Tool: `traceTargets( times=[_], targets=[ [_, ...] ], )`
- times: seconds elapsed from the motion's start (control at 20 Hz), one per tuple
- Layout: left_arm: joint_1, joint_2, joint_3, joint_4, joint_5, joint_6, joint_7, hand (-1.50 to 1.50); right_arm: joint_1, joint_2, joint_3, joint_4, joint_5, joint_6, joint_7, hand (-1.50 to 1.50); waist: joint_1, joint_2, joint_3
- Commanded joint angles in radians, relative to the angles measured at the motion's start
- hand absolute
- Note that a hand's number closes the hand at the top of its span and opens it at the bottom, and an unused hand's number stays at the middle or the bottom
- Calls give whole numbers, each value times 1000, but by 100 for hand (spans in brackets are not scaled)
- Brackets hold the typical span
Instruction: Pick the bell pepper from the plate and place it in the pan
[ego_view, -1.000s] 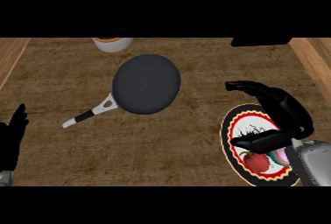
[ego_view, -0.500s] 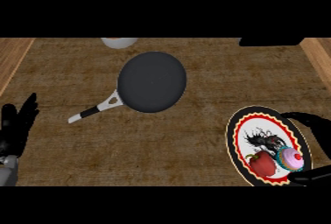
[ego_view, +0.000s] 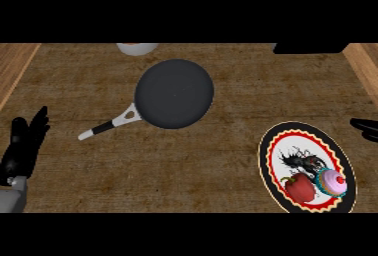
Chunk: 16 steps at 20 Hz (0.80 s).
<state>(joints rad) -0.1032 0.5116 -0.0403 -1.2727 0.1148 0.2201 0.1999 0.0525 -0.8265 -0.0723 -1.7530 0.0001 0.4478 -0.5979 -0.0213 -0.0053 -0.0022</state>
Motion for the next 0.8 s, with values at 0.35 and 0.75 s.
traceTargets(
  times=[0.35,0.75],
  targets=[
    [-21,-11,18,60,-7,-29,-41,0,76,-149,126,-356,432,-24,303,-150,4,3,0],
    [-19,-31,17,-9,-42,-15,16,0,154,-12,380,-402,761,-55,454,-150,16,3,2]
  ],
)
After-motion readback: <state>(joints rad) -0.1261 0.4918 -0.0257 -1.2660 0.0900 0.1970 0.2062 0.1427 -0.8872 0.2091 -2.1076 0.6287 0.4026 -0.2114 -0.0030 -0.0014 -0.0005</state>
